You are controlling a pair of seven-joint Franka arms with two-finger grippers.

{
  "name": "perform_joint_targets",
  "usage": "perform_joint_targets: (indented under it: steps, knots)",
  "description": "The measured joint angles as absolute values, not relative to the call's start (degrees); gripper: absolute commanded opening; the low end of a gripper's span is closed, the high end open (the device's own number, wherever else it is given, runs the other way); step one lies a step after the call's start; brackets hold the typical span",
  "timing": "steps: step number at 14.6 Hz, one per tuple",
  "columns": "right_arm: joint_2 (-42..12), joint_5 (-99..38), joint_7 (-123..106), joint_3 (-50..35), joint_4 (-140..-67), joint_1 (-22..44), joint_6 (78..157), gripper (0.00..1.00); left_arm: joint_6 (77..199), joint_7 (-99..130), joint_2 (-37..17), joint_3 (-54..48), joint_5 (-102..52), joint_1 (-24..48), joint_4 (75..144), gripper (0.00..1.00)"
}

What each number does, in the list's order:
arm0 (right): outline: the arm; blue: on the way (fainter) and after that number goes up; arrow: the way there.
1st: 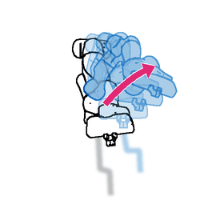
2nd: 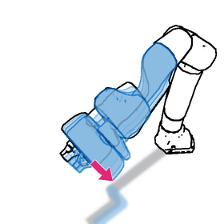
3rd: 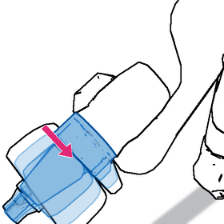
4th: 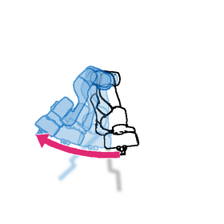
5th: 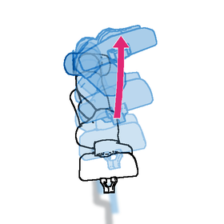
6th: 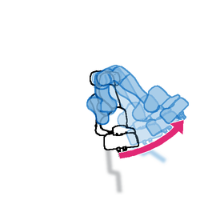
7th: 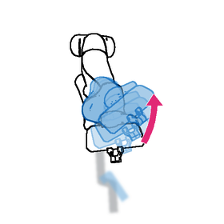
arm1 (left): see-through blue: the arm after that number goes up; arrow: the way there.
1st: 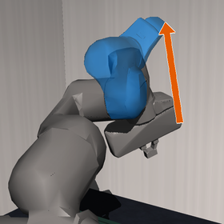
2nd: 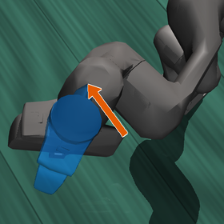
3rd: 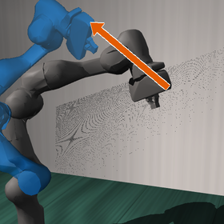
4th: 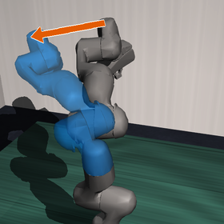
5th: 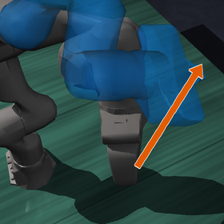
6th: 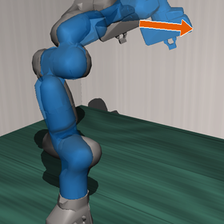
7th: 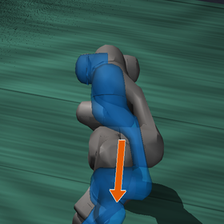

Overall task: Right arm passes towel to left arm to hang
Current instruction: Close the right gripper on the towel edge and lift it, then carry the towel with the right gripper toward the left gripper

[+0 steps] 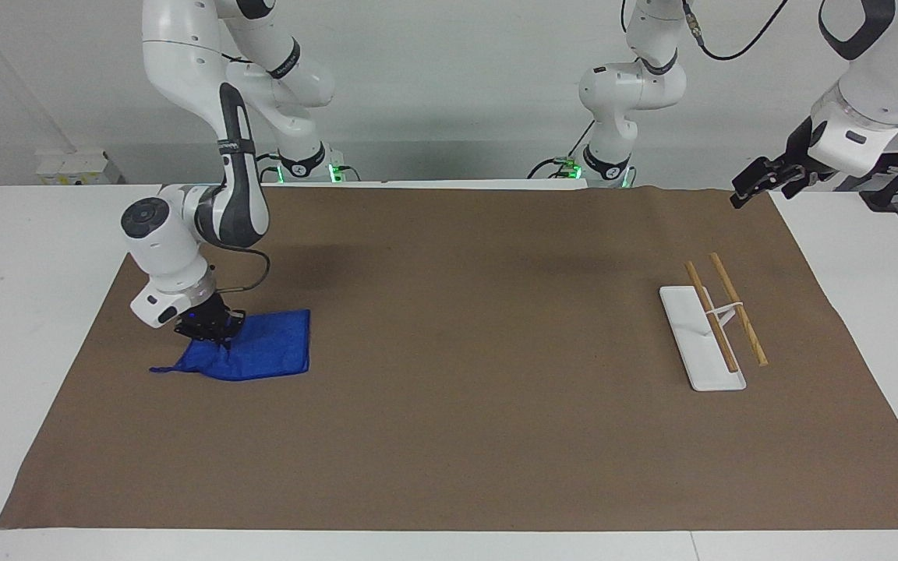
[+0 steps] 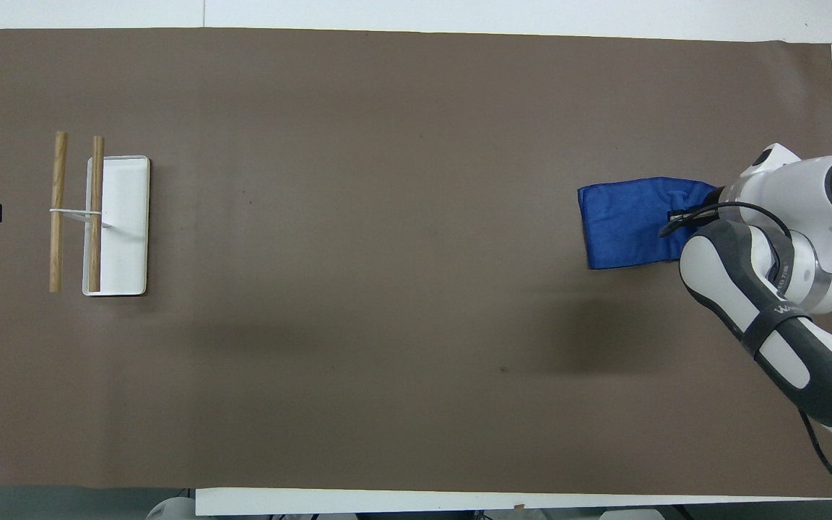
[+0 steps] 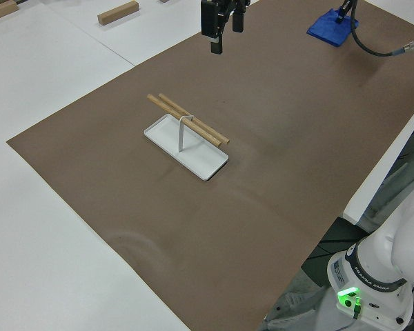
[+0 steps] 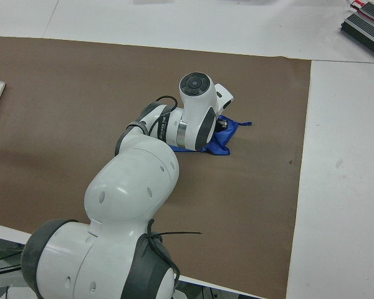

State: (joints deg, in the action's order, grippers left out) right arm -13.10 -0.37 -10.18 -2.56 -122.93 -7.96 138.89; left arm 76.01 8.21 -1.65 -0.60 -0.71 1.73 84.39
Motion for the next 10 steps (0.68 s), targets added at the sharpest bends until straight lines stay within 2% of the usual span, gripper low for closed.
perform_joint_targets:
  steps: [6, 10]
  knots:
    - [-9.68, -0.39, 14.61, -14.75, -112.14, -7.97, 117.69, 0.0, 76.01, 8.21, -1.65, -0.6, -0.71, 1.73, 84.39, 1.0]
    - [-9.5, -4.09, 40.0, -26.01, -106.39, -7.84, 114.44, 0.0, 76.01, 8.21, -1.65, -0.61, -0.71, 1.73, 84.39, 1.0]
